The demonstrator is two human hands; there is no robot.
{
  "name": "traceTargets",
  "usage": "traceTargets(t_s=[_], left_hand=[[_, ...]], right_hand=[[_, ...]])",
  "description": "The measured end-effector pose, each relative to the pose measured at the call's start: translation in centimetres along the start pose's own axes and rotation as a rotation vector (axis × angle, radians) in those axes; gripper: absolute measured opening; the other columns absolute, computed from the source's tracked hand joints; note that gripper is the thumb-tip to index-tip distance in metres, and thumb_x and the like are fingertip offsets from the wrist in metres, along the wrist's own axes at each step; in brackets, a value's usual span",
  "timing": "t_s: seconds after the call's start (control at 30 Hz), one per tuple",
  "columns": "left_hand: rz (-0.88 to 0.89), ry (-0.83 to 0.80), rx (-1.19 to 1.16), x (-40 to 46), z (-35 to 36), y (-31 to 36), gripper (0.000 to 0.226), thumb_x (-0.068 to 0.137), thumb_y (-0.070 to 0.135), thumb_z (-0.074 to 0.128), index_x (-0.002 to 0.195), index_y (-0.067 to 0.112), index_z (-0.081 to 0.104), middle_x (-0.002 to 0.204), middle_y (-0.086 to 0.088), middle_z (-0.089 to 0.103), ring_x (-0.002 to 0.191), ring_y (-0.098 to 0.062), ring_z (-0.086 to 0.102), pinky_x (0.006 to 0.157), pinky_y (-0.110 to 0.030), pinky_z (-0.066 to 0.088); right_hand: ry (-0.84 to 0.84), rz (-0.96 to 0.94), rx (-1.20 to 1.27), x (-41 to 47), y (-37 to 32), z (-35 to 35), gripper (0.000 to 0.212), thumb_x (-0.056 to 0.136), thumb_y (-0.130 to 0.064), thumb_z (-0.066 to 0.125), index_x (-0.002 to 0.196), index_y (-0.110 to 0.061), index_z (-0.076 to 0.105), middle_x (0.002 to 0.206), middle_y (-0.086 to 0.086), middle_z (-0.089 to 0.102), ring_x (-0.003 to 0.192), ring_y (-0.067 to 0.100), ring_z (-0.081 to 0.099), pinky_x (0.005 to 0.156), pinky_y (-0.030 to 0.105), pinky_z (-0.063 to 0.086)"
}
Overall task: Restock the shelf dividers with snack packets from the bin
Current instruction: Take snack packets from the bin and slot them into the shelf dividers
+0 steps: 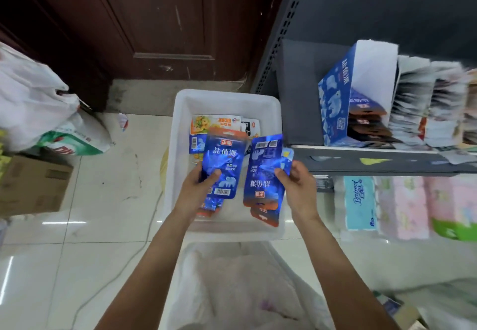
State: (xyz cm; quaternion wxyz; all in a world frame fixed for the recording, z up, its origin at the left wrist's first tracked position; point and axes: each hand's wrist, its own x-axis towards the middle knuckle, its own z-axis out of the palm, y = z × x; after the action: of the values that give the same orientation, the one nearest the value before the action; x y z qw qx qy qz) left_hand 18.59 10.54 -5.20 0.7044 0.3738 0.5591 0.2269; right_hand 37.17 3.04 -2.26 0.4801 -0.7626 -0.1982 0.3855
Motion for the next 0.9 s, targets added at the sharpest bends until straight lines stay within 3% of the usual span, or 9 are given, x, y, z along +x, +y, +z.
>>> traceTargets(t_s=[0.07, 0.13, 0.2, 0.3, 0.47, 0.6, 0.67, 0.83, 0.9], left_hand=[[0.057, 0.085, 0.026, -0.4, 0.2, 0.7, 0.022, 0.092, 0.014, 0.061, 0.113, 0.015, 0.058, 0.104, -0.008, 0.070, 0.088, -0.026, 0.070, 0.067, -0.031, 0.057], [0.070, 0.102, 0.021, -0.6, 0.7, 1.5, 0.023, 0.092, 0.014, 0.060, 0.115, 0.017, 0.057, 0.105, -0.008, 0.070, 0.093, -0.027, 0.069, 0.070, -0.035, 0.057], [0.039, 0.010, -0.064, -1.1, 1.4, 2.5, 0.032, 0.094, 0.021, 0.057, 0.126, 0.022, 0.052, 0.111, -0.004, 0.069, 0.099, -0.024, 0.068, 0.077, -0.039, 0.057], [0.010, -0.132, -0.029, -2.3, 3.0, 4.4, 0.045, 0.090, 0.036, 0.060, 0.133, 0.027, 0.047, 0.118, 0.006, 0.066, 0.101, -0.011, 0.066, 0.074, -0.027, 0.051], [0.090, -0.130, -0.059, -3.3, 4.6, 5.7, 0.048, 0.079, 0.012, 0.073, 0.123, 0.014, 0.054, 0.117, -0.005, 0.068, 0.101, -0.022, 0.067, 0.079, -0.037, 0.058], [0.059, -0.105, -0.260, -3.1, 4.7, 6.4, 0.052, 0.077, 0.014, 0.069, 0.127, 0.009, 0.053, 0.120, -0.011, 0.066, 0.103, -0.028, 0.066, 0.085, -0.042, 0.056], [0.087, -0.080, -0.258, -3.0, 5.0, 6.7, 0.044, 0.082, 0.013, 0.068, 0.124, 0.013, 0.055, 0.118, -0.008, 0.068, 0.099, -0.024, 0.068, 0.082, -0.040, 0.057], [0.193, -0.018, -0.172, -2.8, 6.9, 7.2, 0.038, 0.087, 0.007, 0.064, 0.124, 0.011, 0.053, 0.114, -0.006, 0.068, 0.084, -0.019, 0.071, 0.058, -0.031, 0.058], [0.219, 0.020, -0.132, -2.8, 7.5, 7.6, 0.033, 0.087, 0.005, 0.065, 0.118, 0.011, 0.053, 0.109, -0.008, 0.069, 0.076, -0.019, 0.070, 0.052, -0.028, 0.055]], right_hand=[[-0.032, 0.030, 0.163, -0.7, -1.7, -0.9, 0.008, 0.089, -0.002, 0.060, 0.090, -0.009, 0.056, 0.074, -0.007, 0.072, 0.069, 0.009, 0.068, 0.058, 0.021, 0.053], [-0.105, 0.039, 0.286, -1.3, -3.4, -1.5, 0.008, 0.090, -0.001, 0.058, 0.096, -0.006, 0.057, 0.077, -0.007, 0.073, 0.069, 0.008, 0.069, 0.056, 0.020, 0.052], [-0.159, 0.020, 0.344, -1.7, -4.5, -1.7, 0.011, 0.089, 0.000, 0.058, 0.095, -0.009, 0.059, 0.078, -0.006, 0.074, 0.071, 0.009, 0.070, 0.057, 0.020, 0.053], [-0.146, -0.038, 0.285, -2.0, -5.2, -1.1, 0.012, 0.087, 0.000, 0.061, 0.093, -0.010, 0.061, 0.080, -0.004, 0.074, 0.073, 0.011, 0.070, 0.060, 0.022, 0.054], [-0.117, -0.072, 0.365, -2.1, -5.5, -1.1, 0.010, 0.081, -0.006, 0.069, 0.090, -0.008, 0.064, 0.088, 0.005, 0.073, 0.078, 0.016, 0.068, 0.069, 0.028, 0.053], [-0.369, -0.071, 0.394, -2.5, -4.8, -3.1, 0.050, 0.074, -0.010, 0.075, 0.121, -0.013, 0.059, 0.116, 0.008, 0.067, 0.103, 0.019, 0.065, 0.079, 0.032, 0.055], [-0.435, -0.055, 0.276, -3.1, -3.9, -3.6, 0.057, 0.072, -0.012, 0.079, 0.124, -0.017, 0.055, 0.115, 0.009, 0.067, 0.104, 0.025, 0.065, 0.078, 0.041, 0.056], [-0.094, -0.067, 0.326, -3.6, -4.2, -3.8, 0.014, 0.081, 0.005, 0.067, 0.088, -0.004, 0.059, 0.073, 0.006, 0.071, 0.064, 0.020, 0.067, 0.062, 0.031, 0.053], [0.033, -0.148, 0.328, -3.0, -5.0, -5.2, 0.014, 0.082, 0.005, 0.066, 0.083, -0.008, 0.060, 0.074, 0.006, 0.069, 0.067, 0.021, 0.063, 0.064, 0.029, 0.052]])
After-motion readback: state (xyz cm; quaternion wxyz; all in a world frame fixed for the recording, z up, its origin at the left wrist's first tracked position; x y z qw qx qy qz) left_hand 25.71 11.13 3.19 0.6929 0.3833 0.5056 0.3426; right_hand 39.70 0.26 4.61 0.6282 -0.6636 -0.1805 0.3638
